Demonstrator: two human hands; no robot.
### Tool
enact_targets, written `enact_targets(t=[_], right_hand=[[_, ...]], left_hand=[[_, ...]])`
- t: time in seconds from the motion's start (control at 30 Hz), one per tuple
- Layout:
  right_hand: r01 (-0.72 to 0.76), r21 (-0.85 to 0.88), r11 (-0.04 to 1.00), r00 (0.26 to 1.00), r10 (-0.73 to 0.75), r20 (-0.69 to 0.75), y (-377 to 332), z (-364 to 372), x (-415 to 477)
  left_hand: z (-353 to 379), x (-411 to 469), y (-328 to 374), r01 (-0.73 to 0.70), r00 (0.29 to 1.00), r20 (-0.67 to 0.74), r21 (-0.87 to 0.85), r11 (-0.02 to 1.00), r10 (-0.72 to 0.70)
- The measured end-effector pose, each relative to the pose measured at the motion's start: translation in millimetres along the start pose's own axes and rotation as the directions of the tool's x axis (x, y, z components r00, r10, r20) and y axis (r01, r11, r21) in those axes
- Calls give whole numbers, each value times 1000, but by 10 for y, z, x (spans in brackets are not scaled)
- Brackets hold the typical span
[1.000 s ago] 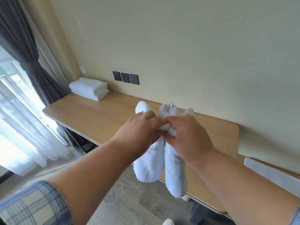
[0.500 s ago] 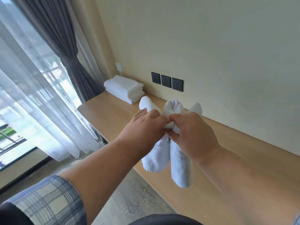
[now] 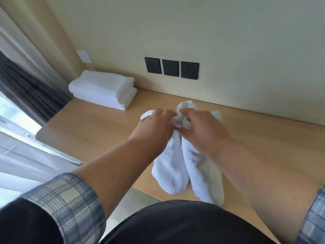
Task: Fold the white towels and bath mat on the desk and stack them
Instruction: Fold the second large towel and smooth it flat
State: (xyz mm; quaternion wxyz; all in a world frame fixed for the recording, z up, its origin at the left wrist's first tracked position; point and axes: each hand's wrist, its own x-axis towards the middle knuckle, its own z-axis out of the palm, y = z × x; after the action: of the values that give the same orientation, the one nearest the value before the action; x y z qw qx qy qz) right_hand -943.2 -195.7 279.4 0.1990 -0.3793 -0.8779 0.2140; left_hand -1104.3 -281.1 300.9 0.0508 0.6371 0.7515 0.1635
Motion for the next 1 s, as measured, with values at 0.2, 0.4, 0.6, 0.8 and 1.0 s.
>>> enact_targets(t=[0.2, 0.4, 0.6, 0.8, 1.0], right_hand=[[-299, 154, 942, 954, 296, 46, 111, 405, 196], [-523, 298, 798, 852, 482, 205, 205, 761, 83], [-588, 262, 765, 808, 541, 234, 426, 894, 39], [-809, 232, 541, 570, 818, 78, 1063, 1014, -466], [-863, 259, 433, 483, 857, 177, 1688, 942, -439]], left_hand=[[477, 336, -688, 75, 955, 290, -49, 996, -58], [1077, 208, -715, 30, 873, 481, -212, 977, 78], [1450, 153, -657, 155, 754, 655, -256, 954, 53], [1508, 225, -558, 219, 756, 654, -206, 954, -32], [1536, 108, -366, 359, 783, 593, -179, 916, -191]])
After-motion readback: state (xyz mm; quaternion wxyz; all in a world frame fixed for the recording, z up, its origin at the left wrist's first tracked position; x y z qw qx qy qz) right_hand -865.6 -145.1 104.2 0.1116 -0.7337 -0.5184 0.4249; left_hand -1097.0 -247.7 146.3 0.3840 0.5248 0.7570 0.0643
